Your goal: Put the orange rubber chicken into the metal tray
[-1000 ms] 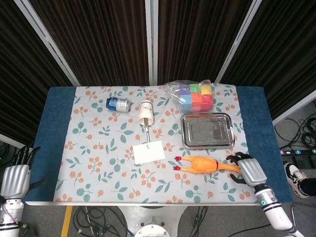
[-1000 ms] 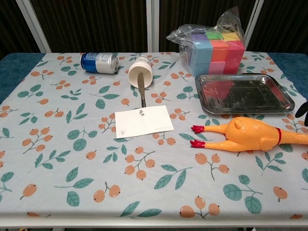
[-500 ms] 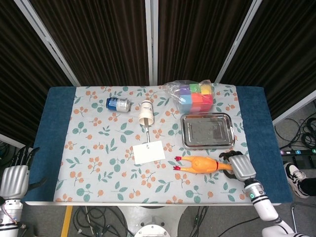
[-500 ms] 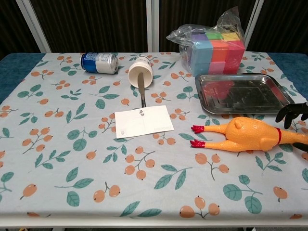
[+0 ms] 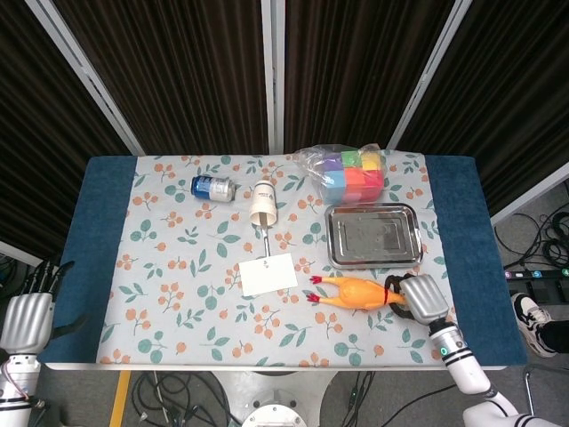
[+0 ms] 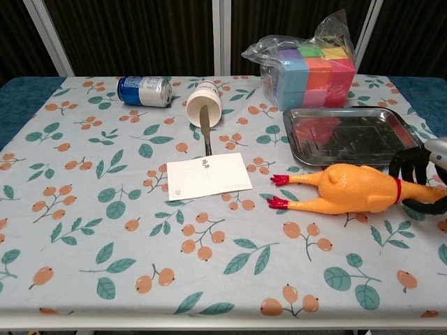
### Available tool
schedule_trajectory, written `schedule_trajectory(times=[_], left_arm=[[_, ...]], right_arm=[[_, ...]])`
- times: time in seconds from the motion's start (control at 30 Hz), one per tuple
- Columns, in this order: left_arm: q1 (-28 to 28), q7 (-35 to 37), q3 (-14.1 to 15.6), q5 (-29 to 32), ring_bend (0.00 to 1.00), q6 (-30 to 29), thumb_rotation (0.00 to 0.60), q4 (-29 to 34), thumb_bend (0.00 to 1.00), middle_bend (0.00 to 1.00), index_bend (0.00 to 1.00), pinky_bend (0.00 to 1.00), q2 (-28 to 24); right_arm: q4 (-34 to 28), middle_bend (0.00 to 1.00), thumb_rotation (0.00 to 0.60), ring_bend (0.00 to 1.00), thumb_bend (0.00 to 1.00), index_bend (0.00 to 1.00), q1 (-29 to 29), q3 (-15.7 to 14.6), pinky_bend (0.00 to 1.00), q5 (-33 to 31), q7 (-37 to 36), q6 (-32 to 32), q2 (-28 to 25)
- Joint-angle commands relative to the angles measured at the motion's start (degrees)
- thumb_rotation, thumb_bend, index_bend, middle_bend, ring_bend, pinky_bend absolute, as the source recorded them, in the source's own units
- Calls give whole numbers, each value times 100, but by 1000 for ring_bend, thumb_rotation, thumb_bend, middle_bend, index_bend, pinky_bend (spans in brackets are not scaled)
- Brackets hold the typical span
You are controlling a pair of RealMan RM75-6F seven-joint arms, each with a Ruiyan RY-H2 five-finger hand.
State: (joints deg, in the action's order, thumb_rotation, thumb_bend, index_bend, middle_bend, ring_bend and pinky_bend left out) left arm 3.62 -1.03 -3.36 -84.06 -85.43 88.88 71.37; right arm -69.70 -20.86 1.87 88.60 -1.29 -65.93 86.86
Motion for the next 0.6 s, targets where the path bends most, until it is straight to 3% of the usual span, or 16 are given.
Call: schedule_trajectory(times=[0.03, 0.3, 0.5, 0.6], left_arm=[[188, 345, -70, -191, 88, 123, 600, 107, 155, 113, 189, 182, -213], [1076, 2184, -440, -608, 88, 841, 600, 410, 156, 114, 190, 184, -815], [2035, 4240, -686, -620, 89, 2000, 600, 556, 155, 113, 189, 186, -1163], [2488, 4850, -741, -645, 102, 2524, 600, 439, 154, 121, 190, 193, -1150]], right_arm=[[-428, 673, 600, 618, 403, 795, -158, 96, 895, 304, -72, -279, -410], [-1796, 696, 600, 644, 409, 854, -1034, 623, 917, 807, 410, -4, -1582], [-2445, 699, 600, 644, 408, 867, -1775, 1041, 917, 937, 975, 544, -1907], [-2688, 700, 600, 644, 406, 868, -2009, 1179, 917, 951, 1370, 693, -1951]])
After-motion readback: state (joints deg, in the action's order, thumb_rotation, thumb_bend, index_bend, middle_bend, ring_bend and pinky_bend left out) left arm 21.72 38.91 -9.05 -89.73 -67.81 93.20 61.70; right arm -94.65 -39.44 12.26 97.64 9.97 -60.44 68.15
